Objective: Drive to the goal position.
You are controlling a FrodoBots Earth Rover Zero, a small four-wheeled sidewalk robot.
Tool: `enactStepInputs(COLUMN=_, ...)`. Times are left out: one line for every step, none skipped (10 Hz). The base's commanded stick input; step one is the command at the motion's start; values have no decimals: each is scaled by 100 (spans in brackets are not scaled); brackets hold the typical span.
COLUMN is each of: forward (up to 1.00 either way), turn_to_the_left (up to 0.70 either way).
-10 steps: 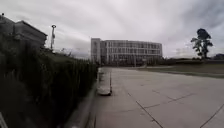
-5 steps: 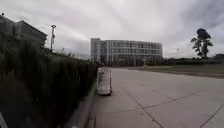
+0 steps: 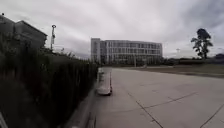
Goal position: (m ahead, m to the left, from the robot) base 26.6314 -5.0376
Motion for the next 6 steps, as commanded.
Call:
enactStepInputs(forward=0, turn_to_the_left=1)
enactStepInputs(forward=0, turn_to_the_left=4)
enactStepInputs(forward=0, turn_to_the_left=4)
enactStepInputs(forward=0, turn_to_the_left=0)
enactStepInputs(forward=0, turn_to_the_left=3)
enactStepInputs(forward=0, turn_to_the_left=2)
